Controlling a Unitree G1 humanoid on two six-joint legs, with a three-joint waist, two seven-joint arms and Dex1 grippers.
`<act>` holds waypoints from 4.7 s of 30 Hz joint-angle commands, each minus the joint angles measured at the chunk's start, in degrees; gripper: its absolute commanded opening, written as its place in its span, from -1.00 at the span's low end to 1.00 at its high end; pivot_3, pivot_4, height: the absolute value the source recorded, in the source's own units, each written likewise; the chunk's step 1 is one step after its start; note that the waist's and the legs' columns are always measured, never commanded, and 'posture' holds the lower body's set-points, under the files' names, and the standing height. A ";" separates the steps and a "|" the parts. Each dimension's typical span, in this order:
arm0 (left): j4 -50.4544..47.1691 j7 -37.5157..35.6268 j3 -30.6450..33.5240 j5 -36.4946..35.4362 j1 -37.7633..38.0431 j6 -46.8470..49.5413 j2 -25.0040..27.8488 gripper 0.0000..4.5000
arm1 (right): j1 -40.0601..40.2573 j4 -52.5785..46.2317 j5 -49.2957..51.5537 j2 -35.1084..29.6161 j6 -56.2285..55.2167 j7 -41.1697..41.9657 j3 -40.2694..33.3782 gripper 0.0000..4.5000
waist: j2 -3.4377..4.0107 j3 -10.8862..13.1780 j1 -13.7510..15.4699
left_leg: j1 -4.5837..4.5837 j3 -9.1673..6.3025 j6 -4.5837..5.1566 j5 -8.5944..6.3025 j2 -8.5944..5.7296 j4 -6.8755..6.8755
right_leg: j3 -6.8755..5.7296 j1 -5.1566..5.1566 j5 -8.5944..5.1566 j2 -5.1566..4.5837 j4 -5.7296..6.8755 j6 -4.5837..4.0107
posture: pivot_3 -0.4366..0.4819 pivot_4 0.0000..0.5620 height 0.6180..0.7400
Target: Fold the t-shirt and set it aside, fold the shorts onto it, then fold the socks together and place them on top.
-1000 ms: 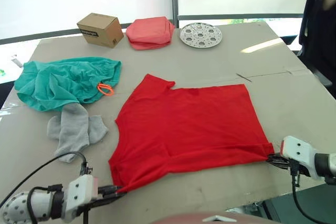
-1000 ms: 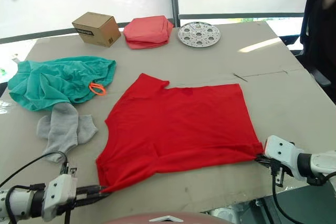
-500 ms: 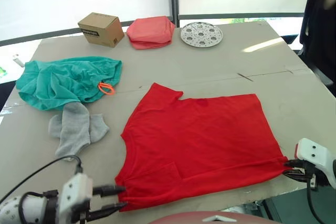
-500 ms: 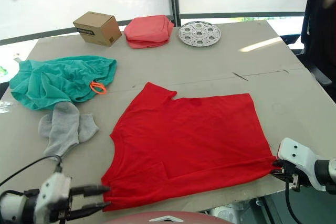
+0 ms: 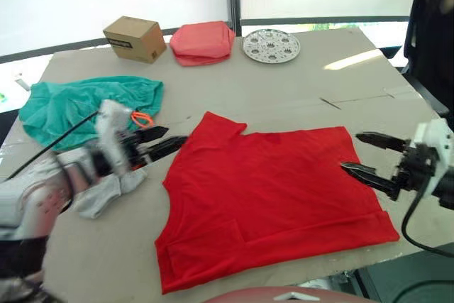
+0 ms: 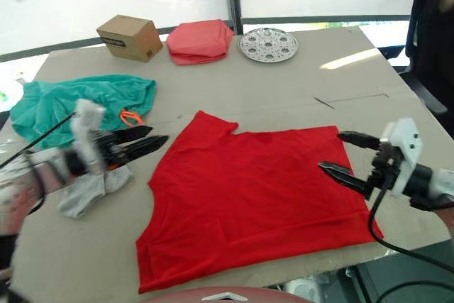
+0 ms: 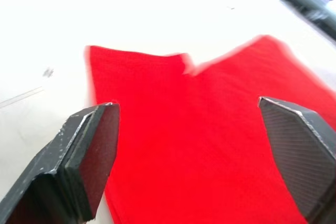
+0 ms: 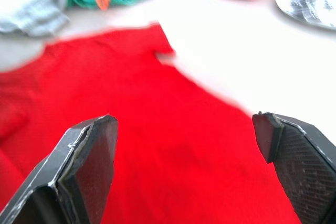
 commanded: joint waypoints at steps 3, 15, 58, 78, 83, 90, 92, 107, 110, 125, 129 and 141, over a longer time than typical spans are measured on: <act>13.40 0.91 -11.60 15.33 -15.82 -3.29 -4.97 1.00 | -8.90 -1.74 -1.51 1.85 -2.87 -3.85 7.66 0.92 | -0.11 -0.05 -0.21 | -0.05 0.00 -0.40 0.10 -0.01 -0.13 | 0.04 -0.10 0.13 0.00 -0.08 -0.20 | -0.05 -0.47 1.00; 42.63 -8.26 -26.53 43.25 -27.29 -29.27 -15.50 0.17 | -7.71 -3.08 -9.22 1.89 -6.73 -7.78 15.05 0.96 | -0.12 -0.08 0.45 | -0.14 -0.10 -0.45 0.04 -0.04 -0.10 | -0.01 -0.14 0.12 -0.06 -0.14 -0.23 | -0.05 -0.47 1.00; -21.37 -21.20 4.67 19.78 20.66 -25.93 -8.51 -1.00 | -49.76 58.46 -37.14 -0.72 7.97 -1.01 42.33 0.73 | 0.14 -0.01 -1.52 | -0.12 -0.11 -0.41 0.03 -0.04 0.06 | -0.05 -0.08 0.14 -0.05 -0.09 -0.39 | -0.05 -0.47 1.00; -19.06 -19.99 4.03 21.59 21.66 -30.50 -9.25 -1.00 | -54.80 70.83 -42.03 2.45 7.75 4.66 41.31 -0.63 | 0.18 -0.05 -1.56 | -0.07 -0.10 -0.46 0.06 -0.04 0.04 | -0.04 -0.08 0.22 0.00 -0.09 -0.38 | -0.05 -0.47 1.00; -16.01 -19.45 3.67 23.08 20.57 -31.87 -9.49 -1.00 | -52.57 65.28 -40.96 0.51 9.92 4.64 38.97 -0.97 | 0.22 -0.03 -1.44 | -0.07 -0.10 -0.47 0.06 -0.04 0.04 | -0.04 -0.08 0.22 0.00 -0.08 -0.38 | -0.05 -0.47 1.00; -9.98 -17.97 1.88 26.78 16.48 -35.80 -10.56 -1.00 | -44.37 50.47 -38.43 -2.02 13.77 1.59 32.68 -0.97 | 0.26 -0.02 -1.50 | -0.08 -0.11 -0.46 0.05 -0.04 -0.01 | -0.04 -0.10 0.22 -0.01 -0.08 -0.38 | -0.05 -0.47 1.00; -8.04 -18.07 2.00 26.39 14.90 -38.11 -12.44 -1.00 | -41.59 46.69 -37.65 -1.85 12.88 -0.36 30.23 -0.97 | 0.28 -0.03 -1.50 | -0.08 -0.11 -0.46 0.05 -0.04 -0.01 | -0.04 -0.10 0.22 -0.01 -0.09 -0.38 | -0.05 -0.47 1.00; 4.00 -36.05 2.89 30.34 18.66 -60.96 -8.04 -1.00 | -2.35 15.52 -27.65 2.32 -10.87 -6.61 8.61 -0.97 | 0.33 -0.10 -1.38 | 0.01 -0.14 -0.17 -0.13 -0.04 -0.06 | 0.01 -0.05 0.07 0.00 -0.13 -0.57 | -0.05 -0.47 1.00; 7.02 -37.69 2.40 31.77 19.36 -66.02 -8.11 -1.00 | 1.17 15.95 -27.24 2.86 -13.21 -7.82 7.49 -0.97 | 0.36 -0.08 -1.37 | 0.00 -0.13 -0.16 -0.13 -0.04 -0.02 | 0.03 -0.06 0.07 0.00 -0.12 -0.57 | -0.05 -0.47 1.00; 15.34 -38.73 2.06 34.72 19.96 -77.12 -7.29 -1.00 | 5.80 19.22 -26.46 0.43 -18.79 -8.08 4.91 -0.97 | 0.35 -0.09 -1.24 | 0.00 -0.13 -0.15 -0.13 -0.04 -0.03 | 0.02 -0.06 0.07 0.00 -0.11 -0.57 | -0.05 -0.47 1.00; 14.55 -38.08 1.47 34.95 21.48 -77.91 -7.68 -1.00 | 9.61 18.02 -25.50 -0.99 -21.24 -5.13 4.64 -0.97 | 0.34 -0.10 -1.12 | 0.00 -0.14 -0.15 -0.14 -0.04 -0.04 | 0.01 -0.07 0.10 0.01 -0.12 -0.53 | -0.05 -0.47 1.00; 4.24 -32.90 7.08 21.11 30.57 -55.02 -6.59 0.80 | 16.67 17.77 -24.17 -2.34 -26.36 -3.32 0.78 -1.00 | 0.34 -0.09 -1.25 | 0.00 -0.14 -0.13 -0.14 -0.03 -0.03 | 0.04 -0.05 -0.09 0.01 -0.09 -0.34 | -0.05 -0.47 1.00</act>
